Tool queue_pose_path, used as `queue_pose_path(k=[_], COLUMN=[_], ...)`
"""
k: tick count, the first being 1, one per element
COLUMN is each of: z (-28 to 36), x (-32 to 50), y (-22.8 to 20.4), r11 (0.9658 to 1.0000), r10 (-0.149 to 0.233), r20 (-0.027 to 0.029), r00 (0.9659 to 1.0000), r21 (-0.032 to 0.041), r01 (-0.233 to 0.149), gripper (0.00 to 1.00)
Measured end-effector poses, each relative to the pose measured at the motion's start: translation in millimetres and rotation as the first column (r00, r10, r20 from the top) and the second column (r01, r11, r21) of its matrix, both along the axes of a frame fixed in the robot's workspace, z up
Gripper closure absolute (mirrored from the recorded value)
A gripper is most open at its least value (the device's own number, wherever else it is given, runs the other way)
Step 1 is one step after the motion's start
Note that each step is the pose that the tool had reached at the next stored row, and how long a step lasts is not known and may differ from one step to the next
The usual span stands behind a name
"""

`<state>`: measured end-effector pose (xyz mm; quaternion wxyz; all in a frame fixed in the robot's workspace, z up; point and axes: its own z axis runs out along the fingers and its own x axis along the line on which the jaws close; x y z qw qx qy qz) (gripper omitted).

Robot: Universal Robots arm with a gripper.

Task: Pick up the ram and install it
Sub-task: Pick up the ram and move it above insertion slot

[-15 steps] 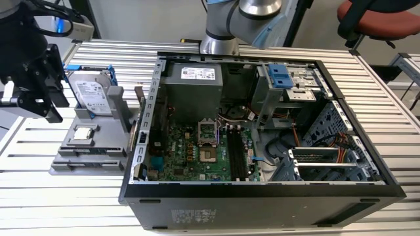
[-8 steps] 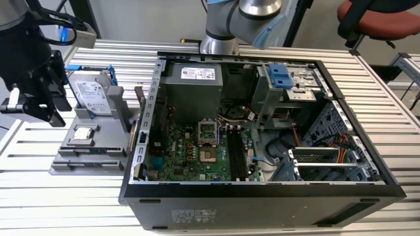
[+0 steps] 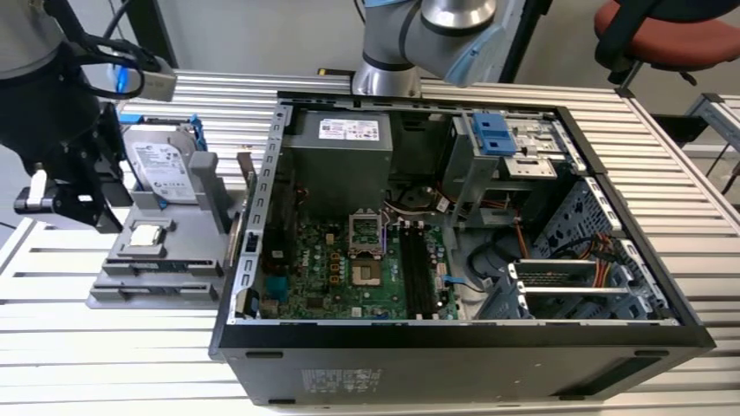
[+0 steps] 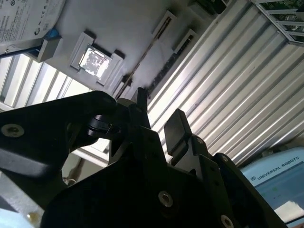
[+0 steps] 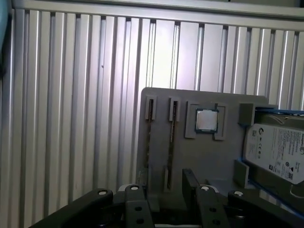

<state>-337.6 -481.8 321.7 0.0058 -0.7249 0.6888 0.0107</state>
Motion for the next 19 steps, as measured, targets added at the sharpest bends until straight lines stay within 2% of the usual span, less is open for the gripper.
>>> queue_pose_path(k=[19], z=[-32.9], x=[3.2], y=[-4.4], r11=[1.0000], r10=[0.000], r20=[0.0000], r00=[1.0000], r21=[0.0000], r01=[0.000], gripper=[0.00])
